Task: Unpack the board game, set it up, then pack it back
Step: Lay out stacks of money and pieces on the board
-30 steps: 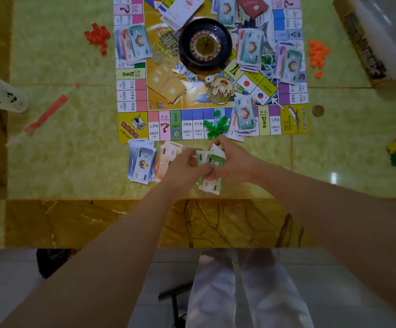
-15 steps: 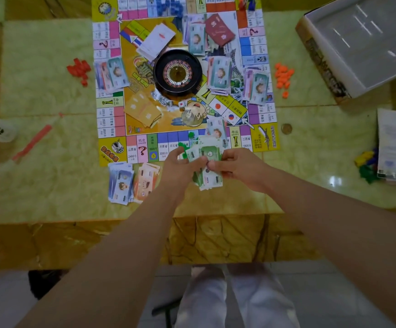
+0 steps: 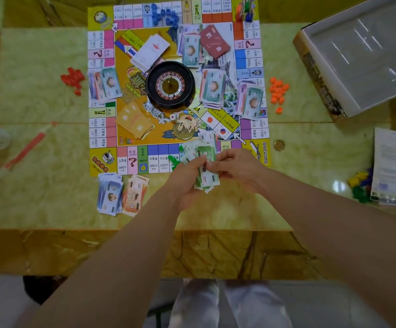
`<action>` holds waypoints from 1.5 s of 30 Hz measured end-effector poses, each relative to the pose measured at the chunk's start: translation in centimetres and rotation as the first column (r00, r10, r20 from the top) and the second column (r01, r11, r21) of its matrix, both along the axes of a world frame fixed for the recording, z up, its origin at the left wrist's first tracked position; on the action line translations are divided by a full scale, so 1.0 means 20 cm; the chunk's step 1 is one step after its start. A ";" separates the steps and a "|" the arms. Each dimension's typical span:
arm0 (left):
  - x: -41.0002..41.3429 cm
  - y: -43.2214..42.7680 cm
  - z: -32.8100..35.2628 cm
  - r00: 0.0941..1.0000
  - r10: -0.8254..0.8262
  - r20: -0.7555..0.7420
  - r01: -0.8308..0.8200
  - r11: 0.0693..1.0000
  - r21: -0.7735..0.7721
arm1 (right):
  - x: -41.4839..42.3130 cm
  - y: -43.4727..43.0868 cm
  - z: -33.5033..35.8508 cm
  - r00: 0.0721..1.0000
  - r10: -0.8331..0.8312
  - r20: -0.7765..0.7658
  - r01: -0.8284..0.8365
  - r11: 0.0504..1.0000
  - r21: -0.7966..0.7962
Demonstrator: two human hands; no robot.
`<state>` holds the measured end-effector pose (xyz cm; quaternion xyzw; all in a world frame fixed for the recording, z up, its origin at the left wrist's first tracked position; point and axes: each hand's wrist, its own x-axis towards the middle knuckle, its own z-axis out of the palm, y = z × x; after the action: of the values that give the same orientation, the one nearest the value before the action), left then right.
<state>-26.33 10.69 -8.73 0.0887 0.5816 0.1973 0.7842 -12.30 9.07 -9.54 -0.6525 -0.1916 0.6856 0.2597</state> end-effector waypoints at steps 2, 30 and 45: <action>0.00 0.02 0.00 1.000 0.002 0.009 -0.002 1.000 -0.003 | 0.01 0.02 -0.01 0.999 0.033 0.041 -0.033 0.999 0.013; 0.00 0.36 -0.16 0.888 -0.074 -0.454 0.149 0.980 0.133 | -0.01 0.26 -0.23 0.941 -0.072 0.332 -0.013 0.969 0.248; 0.39 0.56 -0.06 0.930 -0.162 -0.330 0.201 0.976 0.088 | 0.36 0.37 -0.14 0.951 -0.226 0.210 0.183 0.961 0.206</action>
<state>-18.61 21.85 -9.91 0.2202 0.6776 0.1413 0.6873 -5.04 16.43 -12.26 -0.7175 -0.2142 0.5534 0.3647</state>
